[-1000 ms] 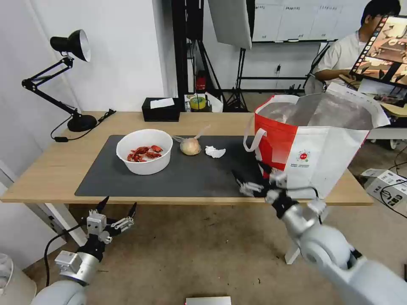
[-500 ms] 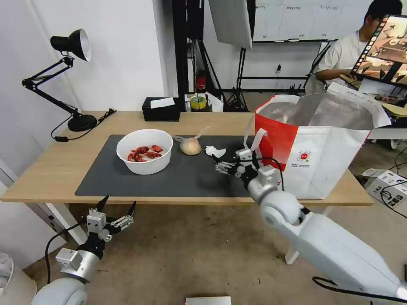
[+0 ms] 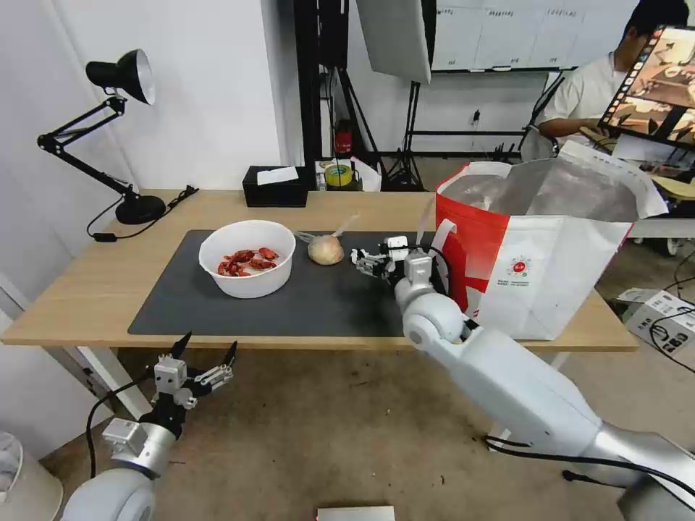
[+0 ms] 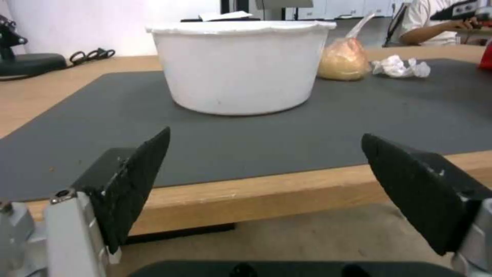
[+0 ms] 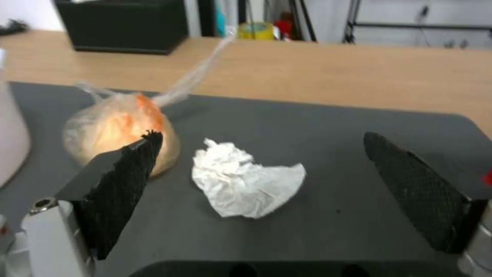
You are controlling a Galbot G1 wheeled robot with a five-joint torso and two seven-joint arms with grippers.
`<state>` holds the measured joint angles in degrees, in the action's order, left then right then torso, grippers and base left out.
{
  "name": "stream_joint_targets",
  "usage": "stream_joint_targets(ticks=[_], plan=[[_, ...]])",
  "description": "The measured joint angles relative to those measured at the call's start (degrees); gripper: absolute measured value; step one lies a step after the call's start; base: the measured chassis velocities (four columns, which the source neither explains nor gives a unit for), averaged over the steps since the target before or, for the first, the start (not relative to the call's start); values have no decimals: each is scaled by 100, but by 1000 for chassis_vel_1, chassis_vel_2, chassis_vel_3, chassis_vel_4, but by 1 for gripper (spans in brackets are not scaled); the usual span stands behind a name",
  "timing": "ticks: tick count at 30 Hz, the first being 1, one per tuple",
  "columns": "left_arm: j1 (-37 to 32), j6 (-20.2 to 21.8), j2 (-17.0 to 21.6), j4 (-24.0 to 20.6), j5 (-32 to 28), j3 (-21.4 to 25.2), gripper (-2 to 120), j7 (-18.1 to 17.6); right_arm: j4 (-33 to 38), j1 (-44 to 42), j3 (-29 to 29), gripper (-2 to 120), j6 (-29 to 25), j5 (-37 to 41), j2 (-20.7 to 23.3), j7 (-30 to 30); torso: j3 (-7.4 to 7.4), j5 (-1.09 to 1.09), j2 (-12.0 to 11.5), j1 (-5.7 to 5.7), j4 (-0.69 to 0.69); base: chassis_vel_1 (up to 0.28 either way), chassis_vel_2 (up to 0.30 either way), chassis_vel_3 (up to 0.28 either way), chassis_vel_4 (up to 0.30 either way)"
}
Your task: Pick up the trash from the table and place it into the takeout bag.
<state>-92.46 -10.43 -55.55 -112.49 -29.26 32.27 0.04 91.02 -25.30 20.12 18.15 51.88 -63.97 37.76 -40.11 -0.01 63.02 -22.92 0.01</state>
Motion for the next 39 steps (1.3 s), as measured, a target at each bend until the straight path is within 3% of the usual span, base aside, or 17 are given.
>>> stream_joint_targets(ticks=[7, 18, 39], plan=[[22, 26, 27, -4, -14, -50, 100, -3, -114, 164, 37, 100, 291, 164, -128, 396, 0, 0, 0, 0, 0, 0, 0, 0, 0], [81, 38, 36, -22, -21, -97, 100, -6, -245, 332, 69, 100, 653, 342, -242, 463, 0, 0, 0, 0, -1, 0, 0, 0, 0], [105, 42, 43, -33, -43, -94, 100, -2, -950, 588, 60, 100, 1226, 418, -540, -150, 0, 1, 0, 1, 0, 0, 0, 0, 0]])
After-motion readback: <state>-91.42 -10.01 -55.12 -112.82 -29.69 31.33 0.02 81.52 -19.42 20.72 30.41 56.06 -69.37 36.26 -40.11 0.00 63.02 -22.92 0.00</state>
